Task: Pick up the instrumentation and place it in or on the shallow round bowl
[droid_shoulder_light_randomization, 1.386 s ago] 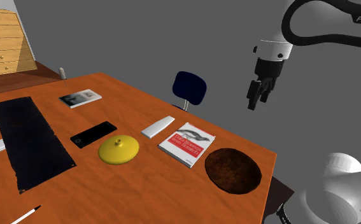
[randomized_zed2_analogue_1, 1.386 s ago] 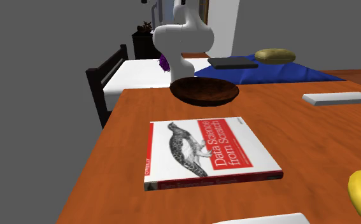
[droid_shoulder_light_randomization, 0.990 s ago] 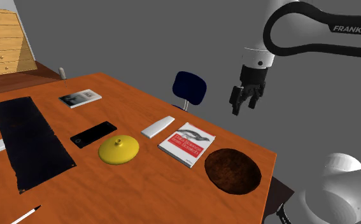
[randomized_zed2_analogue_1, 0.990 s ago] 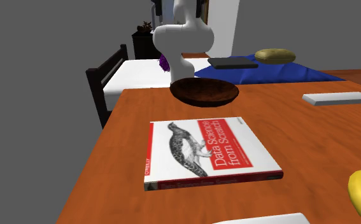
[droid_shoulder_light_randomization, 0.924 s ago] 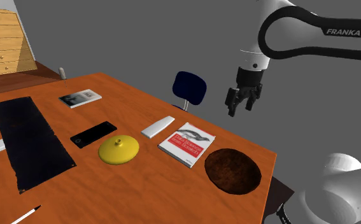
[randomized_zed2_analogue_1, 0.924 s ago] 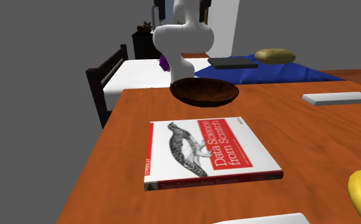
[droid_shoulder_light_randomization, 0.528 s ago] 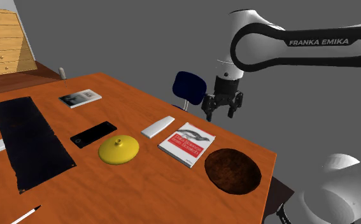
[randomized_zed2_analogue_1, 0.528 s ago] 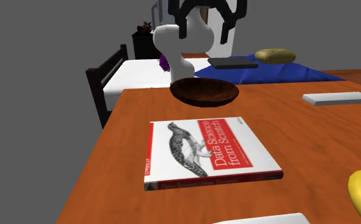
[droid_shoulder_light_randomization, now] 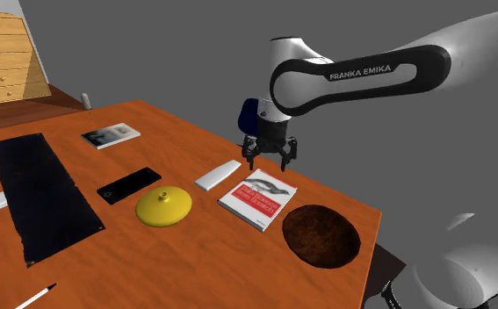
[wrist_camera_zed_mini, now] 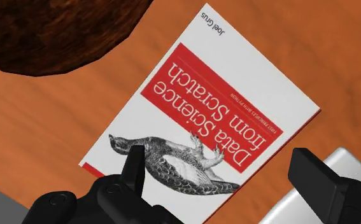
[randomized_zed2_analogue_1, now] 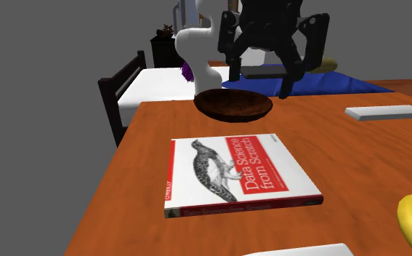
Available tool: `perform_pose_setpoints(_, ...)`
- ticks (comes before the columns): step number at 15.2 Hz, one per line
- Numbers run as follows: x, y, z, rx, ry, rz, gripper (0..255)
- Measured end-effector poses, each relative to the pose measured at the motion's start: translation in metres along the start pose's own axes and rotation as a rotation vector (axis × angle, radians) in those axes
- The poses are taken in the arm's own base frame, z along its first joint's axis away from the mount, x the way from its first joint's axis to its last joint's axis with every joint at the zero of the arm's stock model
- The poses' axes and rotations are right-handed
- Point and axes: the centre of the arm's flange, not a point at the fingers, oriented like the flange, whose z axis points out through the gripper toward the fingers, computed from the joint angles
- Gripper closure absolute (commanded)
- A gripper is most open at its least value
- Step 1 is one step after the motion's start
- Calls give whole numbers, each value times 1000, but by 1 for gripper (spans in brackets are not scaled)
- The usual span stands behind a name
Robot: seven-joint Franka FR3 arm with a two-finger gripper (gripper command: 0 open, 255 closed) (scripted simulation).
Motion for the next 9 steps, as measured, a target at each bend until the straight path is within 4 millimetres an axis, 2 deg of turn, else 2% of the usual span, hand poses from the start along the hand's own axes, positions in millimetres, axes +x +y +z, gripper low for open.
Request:
perform_pose_setpoints(6,38,-56,32,16,6,217,0)
perform_pose_setpoints(9,65,-82,46,24,9,327,0)
